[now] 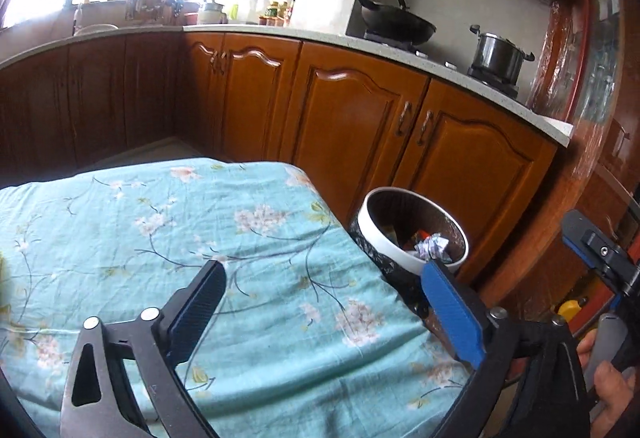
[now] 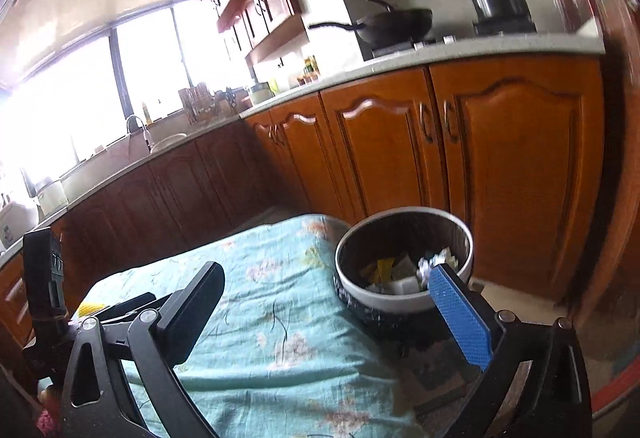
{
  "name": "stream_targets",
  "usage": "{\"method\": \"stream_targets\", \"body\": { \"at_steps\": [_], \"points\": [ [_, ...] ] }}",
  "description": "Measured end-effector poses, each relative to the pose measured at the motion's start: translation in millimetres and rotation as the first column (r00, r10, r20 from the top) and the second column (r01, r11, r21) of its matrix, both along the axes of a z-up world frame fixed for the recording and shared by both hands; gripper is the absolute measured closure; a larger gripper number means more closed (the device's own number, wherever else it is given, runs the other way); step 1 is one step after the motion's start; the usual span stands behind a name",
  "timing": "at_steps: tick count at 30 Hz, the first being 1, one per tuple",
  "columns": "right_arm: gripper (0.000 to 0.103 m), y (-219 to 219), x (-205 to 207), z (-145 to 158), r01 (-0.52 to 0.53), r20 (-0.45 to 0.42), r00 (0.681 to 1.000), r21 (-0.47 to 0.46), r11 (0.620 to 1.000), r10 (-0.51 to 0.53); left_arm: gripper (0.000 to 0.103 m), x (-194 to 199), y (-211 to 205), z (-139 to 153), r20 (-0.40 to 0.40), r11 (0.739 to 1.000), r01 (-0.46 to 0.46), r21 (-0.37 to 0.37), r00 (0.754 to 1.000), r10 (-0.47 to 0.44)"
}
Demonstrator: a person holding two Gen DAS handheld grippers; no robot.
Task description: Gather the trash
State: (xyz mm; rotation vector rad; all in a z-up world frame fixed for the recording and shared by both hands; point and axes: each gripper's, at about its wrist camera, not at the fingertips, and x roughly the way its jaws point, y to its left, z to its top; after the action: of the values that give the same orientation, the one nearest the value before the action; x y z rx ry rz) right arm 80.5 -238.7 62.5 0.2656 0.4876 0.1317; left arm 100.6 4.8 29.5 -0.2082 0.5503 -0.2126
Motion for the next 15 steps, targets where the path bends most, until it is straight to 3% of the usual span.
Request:
{"method": "stream_targets", "body": {
  "at_steps": [5,11,15],
  "points": [
    [0.0,20.9,-8.4,-12.5,0.015,0.073,0.997,-0.102,0.995,-0.007,0.001,-24.7,6.4,-10.9,0.069,0.996,-0.075,0.047,0.995,0.072],
    [0.0,28.7,-4.5,-52.4,0.015,0.038,0.999,-0.086,0.996,-0.012,0.001,-40.4,-1.2,-31.3,0.083,0.986,-0.091,0.139,0.993,0.08],
    [0.0,34.0,-3.5,-62.8,0.003,0.006,1.0,-0.104,0.995,-0.002,0.001,-46.4,-6.9,-36.4,0.084,0.983,-0.088,0.164,0.994,0.075]
  ]
}}
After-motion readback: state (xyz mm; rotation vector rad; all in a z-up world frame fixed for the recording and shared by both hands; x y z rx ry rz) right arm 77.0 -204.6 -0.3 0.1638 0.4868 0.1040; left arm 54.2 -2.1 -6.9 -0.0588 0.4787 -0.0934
